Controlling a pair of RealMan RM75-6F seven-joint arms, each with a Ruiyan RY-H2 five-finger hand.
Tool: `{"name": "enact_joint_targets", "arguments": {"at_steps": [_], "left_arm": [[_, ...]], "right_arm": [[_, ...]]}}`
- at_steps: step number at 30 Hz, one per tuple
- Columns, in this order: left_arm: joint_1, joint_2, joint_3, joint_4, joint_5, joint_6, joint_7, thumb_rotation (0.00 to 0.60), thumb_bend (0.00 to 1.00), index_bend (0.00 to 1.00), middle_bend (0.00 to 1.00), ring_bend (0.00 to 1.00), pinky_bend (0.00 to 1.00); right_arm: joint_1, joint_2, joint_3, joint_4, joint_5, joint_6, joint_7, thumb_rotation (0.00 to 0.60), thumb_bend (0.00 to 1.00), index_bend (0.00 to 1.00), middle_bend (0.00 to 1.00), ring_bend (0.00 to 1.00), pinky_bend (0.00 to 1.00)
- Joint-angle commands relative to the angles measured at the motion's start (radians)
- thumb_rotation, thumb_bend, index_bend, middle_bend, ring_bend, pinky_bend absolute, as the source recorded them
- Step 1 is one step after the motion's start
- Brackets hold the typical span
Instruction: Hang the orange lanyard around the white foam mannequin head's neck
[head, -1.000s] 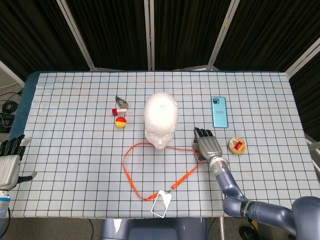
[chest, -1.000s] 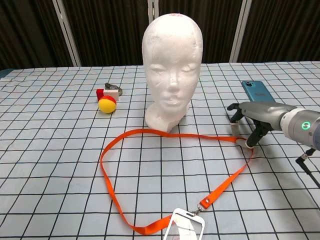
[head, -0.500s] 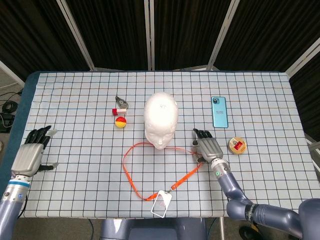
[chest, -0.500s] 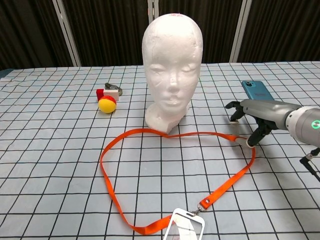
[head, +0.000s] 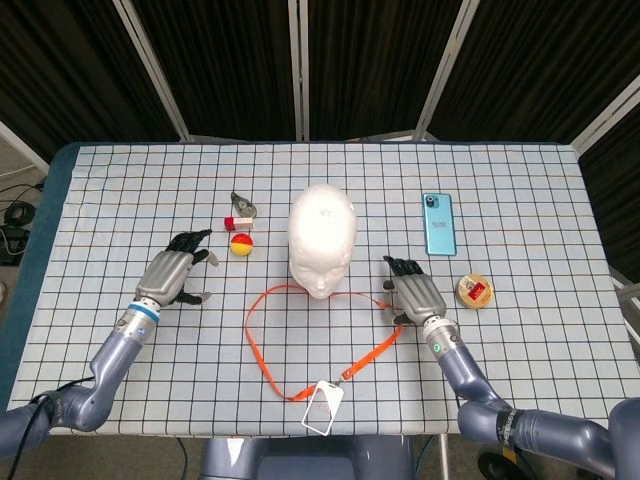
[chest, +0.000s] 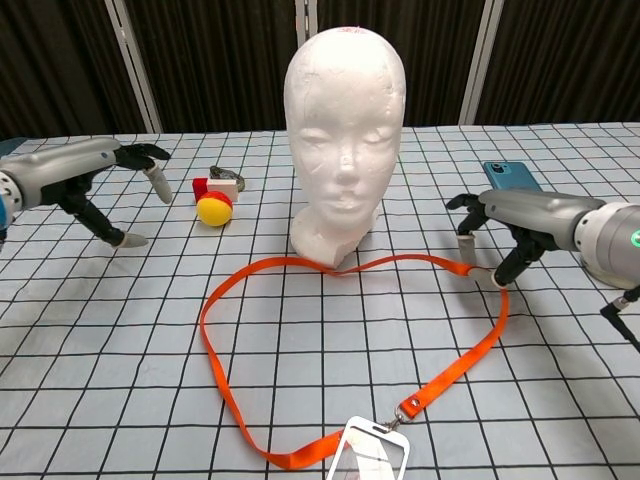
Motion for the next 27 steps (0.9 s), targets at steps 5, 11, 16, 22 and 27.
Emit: {"name": "enact_joint_targets", "arguments": {"at_steps": [5,11,16,22,27], "left_arm": [[-0.064,-0.087,-0.004,0.055,-0.052,-0.046,0.02,0.6,0.3,0.38,0.0,0.0,0.0],[-0.097,-0.15,-0.001,0.115,-0.063,-0.072,-0.007,0.6,0.32,0.38,0.0,0.0,0.0],[-0.12,-0.197,0.002,0.176,-0.046,-0.106,-0.078,0.6,0.32,0.38,0.0,0.0,0.0],[-0.149,-0.242,0.003,0.255,-0.005,-0.136,-0.166,0.6,0.31,0.38,0.0,0.0,0.0],[-0.176,-0.27,-0.002,0.303,0.015,-0.158,-0.216,0.6,0.31,0.38,0.0,0.0,0.0]], "right_arm": [[0.002,0.004,0.001,-0.013,-0.005,-0.001,0.007,0.6,0.45,0.72,0.0,0.0,0.0],[0.003,0.008,0.003,-0.016,-0.028,0.006,0.018,0.6,0.46,0.72,0.01,0.0,0.0],[0.002,0.009,0.0,-0.009,-0.03,0.001,0.027,0.6,0.46,0.72,0.02,0.0,0.0],[-0.002,0.017,-0.005,-0.015,-0.036,-0.013,0.046,0.6,0.46,0.73,0.02,0.0,0.0],[-0.004,0.023,-0.009,-0.017,-0.047,-0.014,0.056,0.6,0.46,0.73,0.02,0.0,0.0]]}}
